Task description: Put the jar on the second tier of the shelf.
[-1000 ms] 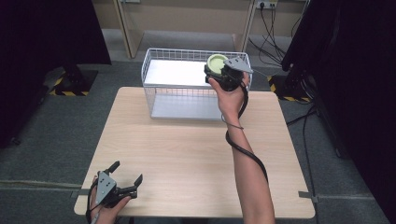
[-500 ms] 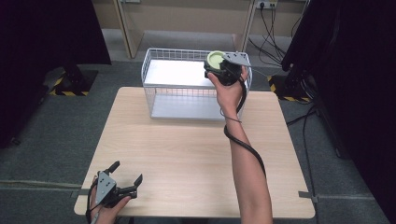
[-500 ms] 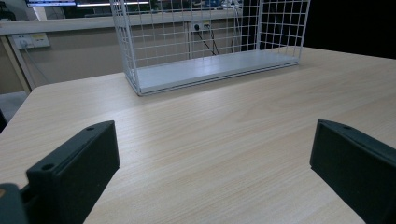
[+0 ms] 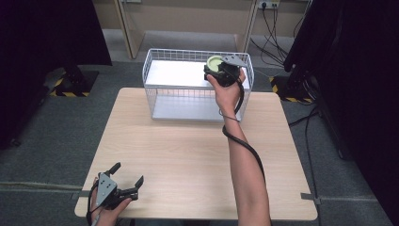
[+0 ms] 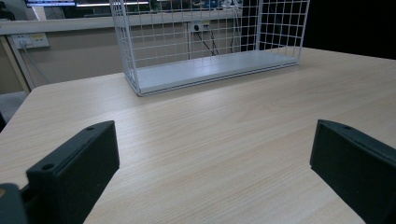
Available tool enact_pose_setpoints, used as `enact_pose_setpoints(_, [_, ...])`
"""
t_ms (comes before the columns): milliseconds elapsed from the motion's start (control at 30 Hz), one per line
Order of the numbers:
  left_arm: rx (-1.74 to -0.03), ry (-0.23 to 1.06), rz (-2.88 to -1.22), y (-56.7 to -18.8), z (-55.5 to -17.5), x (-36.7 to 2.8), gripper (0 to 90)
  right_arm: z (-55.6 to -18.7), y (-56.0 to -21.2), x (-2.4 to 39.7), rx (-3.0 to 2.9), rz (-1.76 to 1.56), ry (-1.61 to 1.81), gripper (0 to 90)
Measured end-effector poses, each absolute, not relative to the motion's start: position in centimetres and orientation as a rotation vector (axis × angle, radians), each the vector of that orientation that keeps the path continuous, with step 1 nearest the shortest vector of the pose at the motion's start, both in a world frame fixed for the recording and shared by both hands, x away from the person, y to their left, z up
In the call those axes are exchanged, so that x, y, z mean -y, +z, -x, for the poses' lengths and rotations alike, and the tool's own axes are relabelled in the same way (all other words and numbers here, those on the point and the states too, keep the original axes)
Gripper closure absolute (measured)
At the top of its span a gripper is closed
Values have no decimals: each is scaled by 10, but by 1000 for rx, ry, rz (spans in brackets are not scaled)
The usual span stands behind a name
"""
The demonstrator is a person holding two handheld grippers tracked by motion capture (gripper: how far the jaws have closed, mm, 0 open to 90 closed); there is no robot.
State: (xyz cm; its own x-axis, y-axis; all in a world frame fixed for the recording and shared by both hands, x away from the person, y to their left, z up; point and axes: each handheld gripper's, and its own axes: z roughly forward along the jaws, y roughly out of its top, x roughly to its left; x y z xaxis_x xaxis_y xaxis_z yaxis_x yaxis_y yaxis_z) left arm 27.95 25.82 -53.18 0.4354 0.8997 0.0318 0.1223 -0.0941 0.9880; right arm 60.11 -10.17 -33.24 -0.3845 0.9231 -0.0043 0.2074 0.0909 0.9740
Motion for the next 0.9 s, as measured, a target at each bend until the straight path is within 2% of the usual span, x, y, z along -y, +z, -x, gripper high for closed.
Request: enact_pose_setpoints(900, [-933, 842, -1538, -532, -280, -258, 10, -610, -341, 93, -1716, -1152, 1343, 112])
